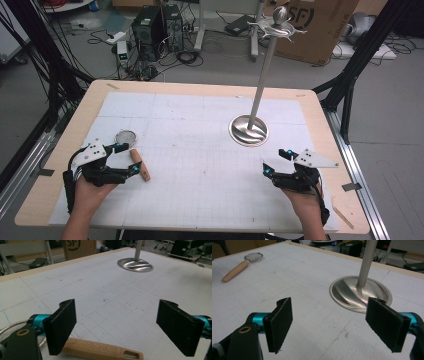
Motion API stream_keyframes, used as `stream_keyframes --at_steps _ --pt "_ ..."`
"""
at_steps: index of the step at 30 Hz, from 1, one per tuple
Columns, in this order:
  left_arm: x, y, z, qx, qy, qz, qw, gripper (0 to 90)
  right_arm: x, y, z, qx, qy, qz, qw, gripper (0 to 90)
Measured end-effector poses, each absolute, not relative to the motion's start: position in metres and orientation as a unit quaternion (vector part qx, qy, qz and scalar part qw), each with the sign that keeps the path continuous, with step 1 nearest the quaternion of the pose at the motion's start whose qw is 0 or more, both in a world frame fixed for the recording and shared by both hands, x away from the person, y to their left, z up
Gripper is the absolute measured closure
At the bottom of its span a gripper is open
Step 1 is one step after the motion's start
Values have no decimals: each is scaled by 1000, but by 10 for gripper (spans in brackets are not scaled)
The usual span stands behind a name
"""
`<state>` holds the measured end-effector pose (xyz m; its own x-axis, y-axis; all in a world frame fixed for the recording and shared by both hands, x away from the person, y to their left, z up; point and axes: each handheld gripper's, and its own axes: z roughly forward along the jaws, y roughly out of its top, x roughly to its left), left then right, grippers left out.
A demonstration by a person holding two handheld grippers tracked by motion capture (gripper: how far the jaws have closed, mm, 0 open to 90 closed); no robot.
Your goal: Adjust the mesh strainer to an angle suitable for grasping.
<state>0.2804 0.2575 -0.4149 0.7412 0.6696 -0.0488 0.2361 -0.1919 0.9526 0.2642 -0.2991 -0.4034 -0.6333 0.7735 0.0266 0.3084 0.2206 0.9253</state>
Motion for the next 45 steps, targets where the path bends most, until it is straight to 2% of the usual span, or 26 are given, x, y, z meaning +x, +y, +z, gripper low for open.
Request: stream_keyframes --at_steps 13,19,26,38,45 --pt "281 262 -420 758 302 191 545 348 264 -298 -404 363 749 504 228 208" --pt "282 266 -425 768 300 184 535 537 265 -297 -405 362 750 504 230 208" --pt "284 268 -432 788 299 168 511 701 264 -297 -404 362 751 504 228 208" --pt "285 267 -441 817 291 154 474 875 264 -294 -405 358 754 502 225 208" --pt "286 261 -445 837 287 149 441 896 265 -293 -405 355 755 502 227 208"
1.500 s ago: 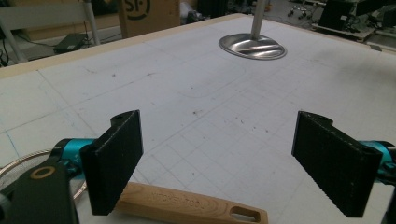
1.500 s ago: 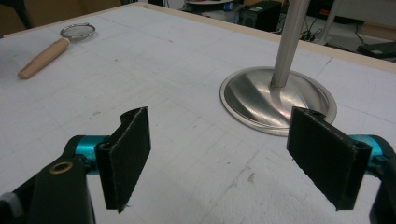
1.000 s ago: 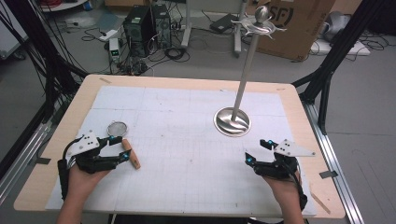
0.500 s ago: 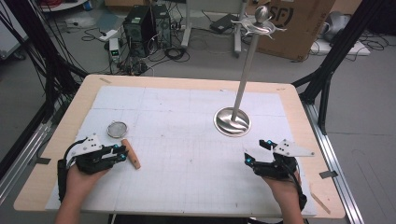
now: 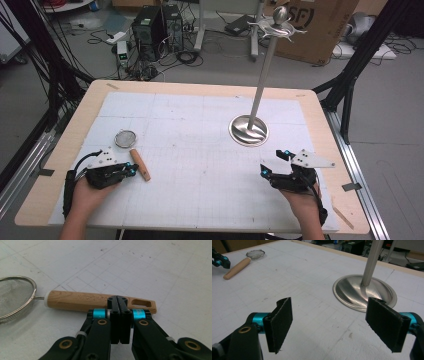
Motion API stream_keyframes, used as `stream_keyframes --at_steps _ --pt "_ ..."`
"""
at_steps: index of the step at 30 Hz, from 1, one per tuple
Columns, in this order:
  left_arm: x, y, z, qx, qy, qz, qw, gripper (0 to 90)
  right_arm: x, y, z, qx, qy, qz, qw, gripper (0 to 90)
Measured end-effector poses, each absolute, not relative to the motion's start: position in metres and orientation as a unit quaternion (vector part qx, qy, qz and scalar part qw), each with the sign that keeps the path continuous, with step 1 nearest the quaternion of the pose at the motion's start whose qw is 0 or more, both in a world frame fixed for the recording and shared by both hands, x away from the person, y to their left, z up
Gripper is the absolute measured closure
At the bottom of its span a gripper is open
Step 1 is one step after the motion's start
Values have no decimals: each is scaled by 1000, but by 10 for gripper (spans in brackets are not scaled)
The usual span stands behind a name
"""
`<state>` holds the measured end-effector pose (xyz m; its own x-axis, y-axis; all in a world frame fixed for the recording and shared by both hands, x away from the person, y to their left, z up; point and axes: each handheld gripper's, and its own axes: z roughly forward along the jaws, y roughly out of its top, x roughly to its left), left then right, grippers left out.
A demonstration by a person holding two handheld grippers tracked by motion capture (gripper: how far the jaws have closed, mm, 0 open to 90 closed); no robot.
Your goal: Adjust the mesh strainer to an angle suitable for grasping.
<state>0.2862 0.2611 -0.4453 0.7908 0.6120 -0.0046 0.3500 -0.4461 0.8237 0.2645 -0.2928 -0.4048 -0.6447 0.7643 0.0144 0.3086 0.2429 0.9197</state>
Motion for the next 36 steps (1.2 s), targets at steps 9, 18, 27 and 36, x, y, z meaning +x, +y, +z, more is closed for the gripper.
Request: stream_keyframes --at_steps 9,18,27,36 --pt "287 245 -448 850 278 149 421 896 265 -290 -407 354 759 499 224 208" --pt "290 223 -447 858 261 153 414 896 265 -290 -406 355 758 499 224 208" --pt "303 199 -445 862 256 168 404 896 264 -292 -404 359 756 500 222 208" --pt "312 188 -439 860 259 172 404 896 264 -295 -404 362 753 503 222 208"
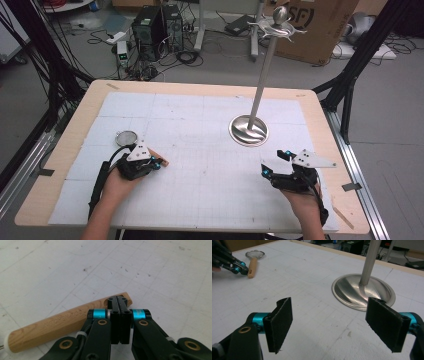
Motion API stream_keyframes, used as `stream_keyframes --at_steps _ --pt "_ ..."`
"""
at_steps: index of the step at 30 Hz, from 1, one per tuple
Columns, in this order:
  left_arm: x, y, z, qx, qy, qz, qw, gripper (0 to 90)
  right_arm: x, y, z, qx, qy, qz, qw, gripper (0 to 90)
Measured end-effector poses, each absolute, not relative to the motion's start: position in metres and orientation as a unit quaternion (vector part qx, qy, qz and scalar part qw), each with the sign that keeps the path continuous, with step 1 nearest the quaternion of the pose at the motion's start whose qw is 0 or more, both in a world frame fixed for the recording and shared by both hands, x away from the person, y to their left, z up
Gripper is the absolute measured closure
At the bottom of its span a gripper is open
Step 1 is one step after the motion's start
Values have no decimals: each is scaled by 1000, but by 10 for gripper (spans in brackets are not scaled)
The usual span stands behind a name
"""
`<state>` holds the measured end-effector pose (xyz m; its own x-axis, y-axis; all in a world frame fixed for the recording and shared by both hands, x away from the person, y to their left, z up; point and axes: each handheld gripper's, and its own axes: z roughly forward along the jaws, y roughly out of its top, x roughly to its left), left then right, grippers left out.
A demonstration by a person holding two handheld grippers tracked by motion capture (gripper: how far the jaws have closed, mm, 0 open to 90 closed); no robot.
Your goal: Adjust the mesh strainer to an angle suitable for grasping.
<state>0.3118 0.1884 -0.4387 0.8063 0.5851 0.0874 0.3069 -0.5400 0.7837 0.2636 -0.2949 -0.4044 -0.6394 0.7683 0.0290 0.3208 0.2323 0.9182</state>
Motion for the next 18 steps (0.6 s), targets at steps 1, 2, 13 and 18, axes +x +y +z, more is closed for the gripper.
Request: stream_keyframes --at_steps 1,2,13,18 --pt "311 190 -436 857 259 175 410 896 264 -295 -405 361 753 502 224 208" --pt "311 193 -433 851 262 178 418 896 264 -295 -405 361 753 503 223 208" --pt "333 215 -407 830 302 220 415 896 264 -293 -405 359 755 502 220 208" --pt "347 226 -409 817 338 222 412 896 264 -293 -406 361 754 502 219 208"
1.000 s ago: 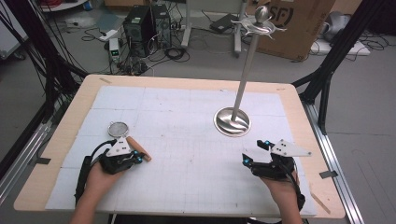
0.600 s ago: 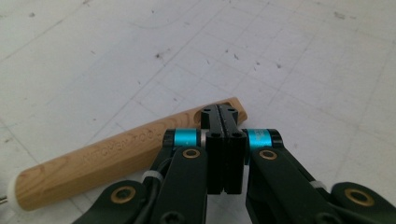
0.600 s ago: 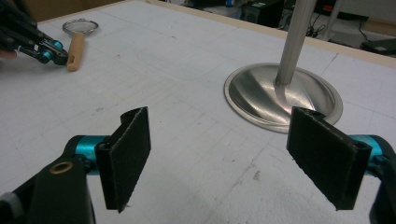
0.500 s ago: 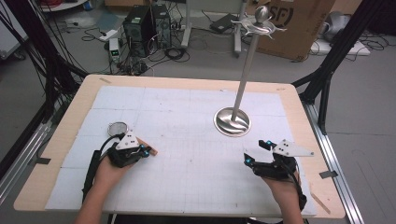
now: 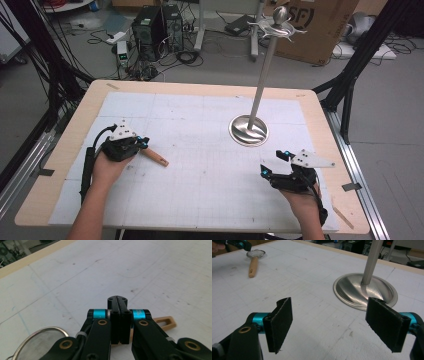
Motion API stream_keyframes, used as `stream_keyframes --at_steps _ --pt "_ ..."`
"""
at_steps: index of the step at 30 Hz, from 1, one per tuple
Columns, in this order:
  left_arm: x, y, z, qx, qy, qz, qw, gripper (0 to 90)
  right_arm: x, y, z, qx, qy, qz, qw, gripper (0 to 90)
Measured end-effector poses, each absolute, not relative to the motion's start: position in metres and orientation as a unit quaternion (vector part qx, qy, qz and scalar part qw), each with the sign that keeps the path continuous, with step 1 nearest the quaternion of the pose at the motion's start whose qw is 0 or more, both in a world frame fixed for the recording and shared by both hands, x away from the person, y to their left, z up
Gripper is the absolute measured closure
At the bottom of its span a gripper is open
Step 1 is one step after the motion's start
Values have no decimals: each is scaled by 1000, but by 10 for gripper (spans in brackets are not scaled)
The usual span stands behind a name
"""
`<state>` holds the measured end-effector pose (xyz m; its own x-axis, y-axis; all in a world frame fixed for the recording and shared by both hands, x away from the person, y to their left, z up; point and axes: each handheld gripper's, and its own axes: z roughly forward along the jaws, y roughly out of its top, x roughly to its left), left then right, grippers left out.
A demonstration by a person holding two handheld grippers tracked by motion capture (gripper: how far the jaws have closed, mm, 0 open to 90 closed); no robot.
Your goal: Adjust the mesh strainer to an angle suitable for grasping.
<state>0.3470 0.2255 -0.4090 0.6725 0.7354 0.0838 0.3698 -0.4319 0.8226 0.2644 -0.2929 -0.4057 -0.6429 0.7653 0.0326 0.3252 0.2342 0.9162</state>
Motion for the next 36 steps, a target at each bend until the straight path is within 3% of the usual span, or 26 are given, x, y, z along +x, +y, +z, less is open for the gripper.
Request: stream_keyframes --at_steps 14,36 --pt "371 238 -431 815 389 209 375 896 265 -291 -409 361 759 497 216 208" --pt "359 238 -437 828 377 208 358 895 265 -292 -409 362 759 497 216 208"
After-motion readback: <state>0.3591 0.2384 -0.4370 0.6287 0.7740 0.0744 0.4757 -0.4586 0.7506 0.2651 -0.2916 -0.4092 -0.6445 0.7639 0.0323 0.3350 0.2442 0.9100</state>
